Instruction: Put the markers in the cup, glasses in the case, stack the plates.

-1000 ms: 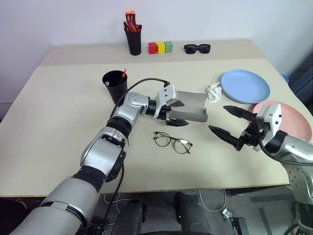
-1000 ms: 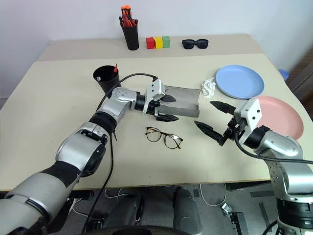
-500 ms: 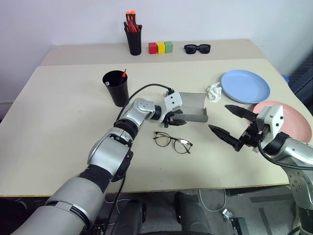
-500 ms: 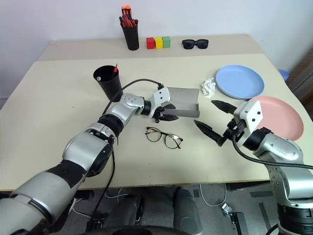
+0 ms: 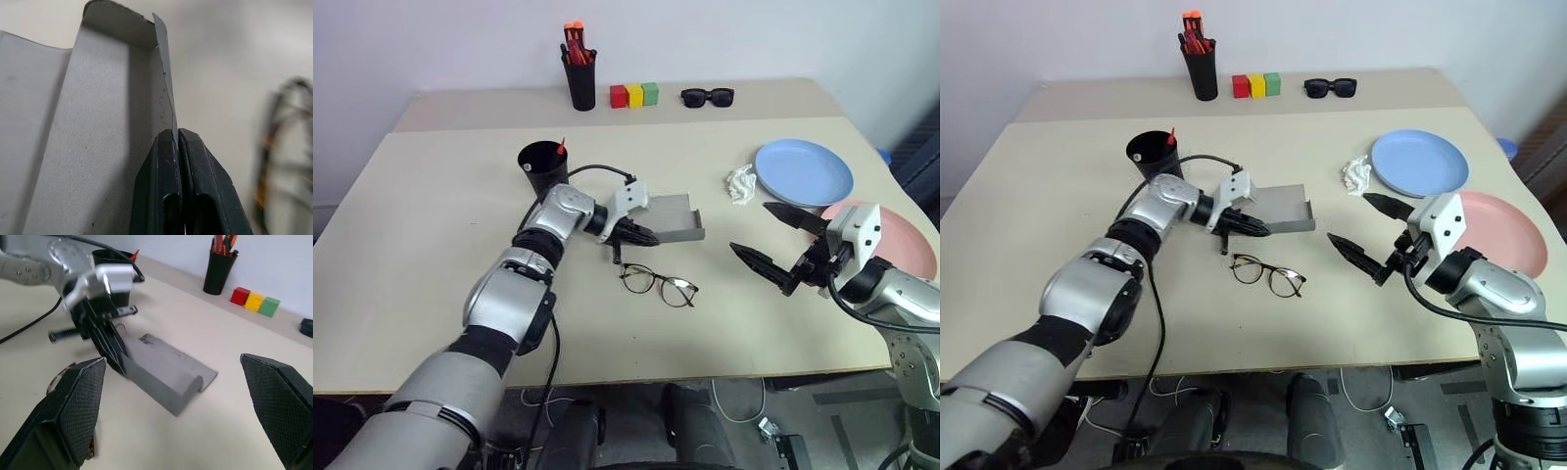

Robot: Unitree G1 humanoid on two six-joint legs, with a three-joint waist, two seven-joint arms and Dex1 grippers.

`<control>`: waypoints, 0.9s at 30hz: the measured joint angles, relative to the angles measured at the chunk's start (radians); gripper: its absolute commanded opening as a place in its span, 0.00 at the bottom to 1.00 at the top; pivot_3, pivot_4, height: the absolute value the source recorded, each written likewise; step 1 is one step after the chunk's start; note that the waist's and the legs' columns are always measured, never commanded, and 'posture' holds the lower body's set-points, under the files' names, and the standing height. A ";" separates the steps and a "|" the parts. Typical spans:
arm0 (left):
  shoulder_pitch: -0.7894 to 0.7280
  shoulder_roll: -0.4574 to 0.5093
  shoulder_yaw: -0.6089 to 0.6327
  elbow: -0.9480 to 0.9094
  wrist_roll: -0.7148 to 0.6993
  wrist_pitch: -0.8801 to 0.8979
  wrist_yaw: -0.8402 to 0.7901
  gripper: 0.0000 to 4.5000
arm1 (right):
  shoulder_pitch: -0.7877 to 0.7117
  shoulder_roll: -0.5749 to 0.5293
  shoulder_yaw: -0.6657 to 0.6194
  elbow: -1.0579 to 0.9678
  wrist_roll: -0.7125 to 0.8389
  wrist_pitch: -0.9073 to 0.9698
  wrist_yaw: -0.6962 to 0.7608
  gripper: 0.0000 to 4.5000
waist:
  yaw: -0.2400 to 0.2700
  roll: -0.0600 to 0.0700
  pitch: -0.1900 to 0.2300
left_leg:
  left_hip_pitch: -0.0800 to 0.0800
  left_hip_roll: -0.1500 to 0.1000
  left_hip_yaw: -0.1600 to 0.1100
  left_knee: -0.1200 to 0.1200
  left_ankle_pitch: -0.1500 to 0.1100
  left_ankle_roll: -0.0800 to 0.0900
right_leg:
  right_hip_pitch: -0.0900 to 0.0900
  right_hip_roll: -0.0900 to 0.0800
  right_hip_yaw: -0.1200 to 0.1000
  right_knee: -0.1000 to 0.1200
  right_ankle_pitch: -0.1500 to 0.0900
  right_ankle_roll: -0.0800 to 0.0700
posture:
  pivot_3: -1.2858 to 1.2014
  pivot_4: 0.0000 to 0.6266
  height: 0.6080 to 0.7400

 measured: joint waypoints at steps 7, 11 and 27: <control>0.046 0.065 -0.001 -0.021 0.002 -0.002 -0.058 0.00 | -0.033 0.003 0.017 0.034 -0.012 -0.008 0.013 1.00 | 0.002 0.000 0.000 | -0.001 0.000 0.000 0.003 -0.001 0.002 | 0.000 0.000 0.000 0.001 0.000 0.000 | 0.52 0.24 1.00; 0.058 0.053 0.000 -0.033 0.002 -0.033 -0.030 0.13 | -0.036 0.004 0.035 0.034 -0.016 -0.012 0.019 1.00 | 0.004 0.000 0.000 | -0.002 0.000 0.000 0.005 -0.002 0.004 | 0.001 0.000 0.000 0.001 0.000 0.000 | 0.52 0.24 1.00; 0.139 0.130 0.066 -0.242 -0.098 -0.113 -0.087 0.98 | -0.124 -0.040 0.155 -0.094 -0.056 0.115 -0.036 1.00 | -0.005 0.001 0.000 | -0.001 0.000 0.000 0.005 -0.003 0.006 | 0.000 0.000 0.000 0.002 0.000 0.000 | 0.52 0.24 1.00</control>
